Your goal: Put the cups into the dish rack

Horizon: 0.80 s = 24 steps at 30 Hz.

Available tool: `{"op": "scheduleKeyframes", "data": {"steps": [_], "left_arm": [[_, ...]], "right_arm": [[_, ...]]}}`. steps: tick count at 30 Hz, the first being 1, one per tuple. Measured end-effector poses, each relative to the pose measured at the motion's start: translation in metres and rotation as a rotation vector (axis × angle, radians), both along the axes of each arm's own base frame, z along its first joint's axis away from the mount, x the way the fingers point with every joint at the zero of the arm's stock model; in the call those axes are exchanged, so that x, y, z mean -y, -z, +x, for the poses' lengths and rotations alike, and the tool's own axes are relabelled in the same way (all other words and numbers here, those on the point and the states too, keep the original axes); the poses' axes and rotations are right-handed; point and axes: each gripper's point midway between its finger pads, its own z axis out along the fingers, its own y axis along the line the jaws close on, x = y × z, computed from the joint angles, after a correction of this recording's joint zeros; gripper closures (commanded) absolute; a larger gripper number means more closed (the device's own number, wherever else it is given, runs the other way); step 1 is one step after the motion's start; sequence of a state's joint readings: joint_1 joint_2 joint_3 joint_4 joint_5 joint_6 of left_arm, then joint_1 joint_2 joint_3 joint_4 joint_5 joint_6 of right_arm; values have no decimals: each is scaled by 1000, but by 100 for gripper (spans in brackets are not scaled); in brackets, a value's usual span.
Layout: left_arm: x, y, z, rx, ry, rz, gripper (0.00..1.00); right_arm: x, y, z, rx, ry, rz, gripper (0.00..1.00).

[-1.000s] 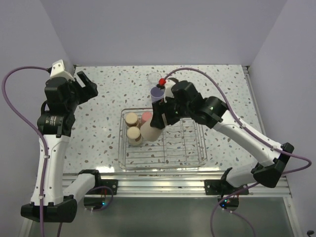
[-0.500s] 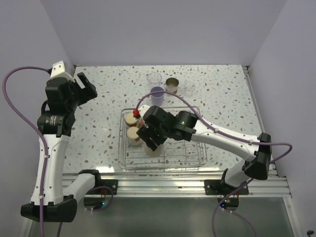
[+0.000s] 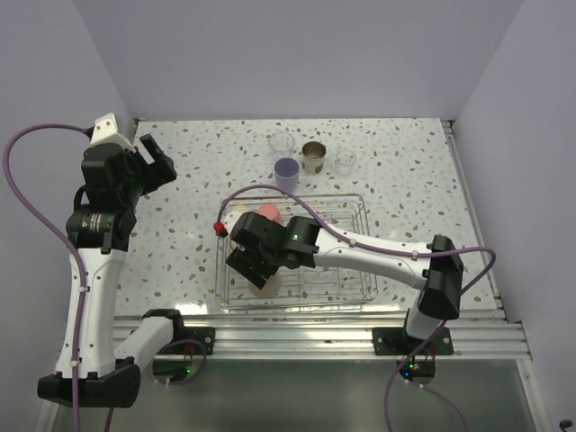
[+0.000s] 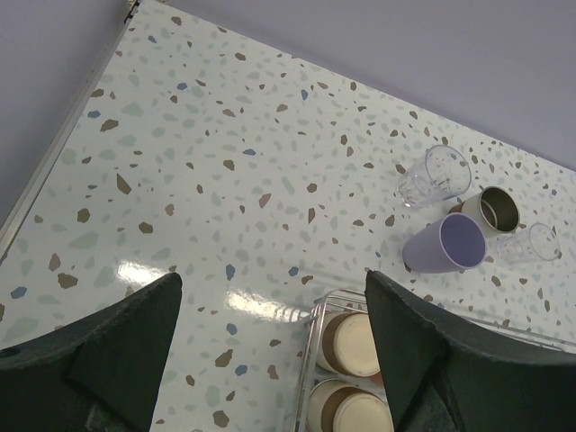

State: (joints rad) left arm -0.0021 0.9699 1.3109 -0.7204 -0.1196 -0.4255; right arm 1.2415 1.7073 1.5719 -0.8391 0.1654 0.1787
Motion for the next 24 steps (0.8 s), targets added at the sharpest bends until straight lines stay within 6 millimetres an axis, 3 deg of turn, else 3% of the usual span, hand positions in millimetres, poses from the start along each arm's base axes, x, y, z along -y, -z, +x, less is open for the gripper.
{"op": "scheduleKeyframes", "data": {"steps": [14,24], "left_arm": [[-1,-1,-1,5,-7,5,14],[0,-1,-2,3,-2,27,14]], "right_arm": [[-48,10,4,27,-70,3,100],[-59,29,2,16,-99,-30,100]]}}
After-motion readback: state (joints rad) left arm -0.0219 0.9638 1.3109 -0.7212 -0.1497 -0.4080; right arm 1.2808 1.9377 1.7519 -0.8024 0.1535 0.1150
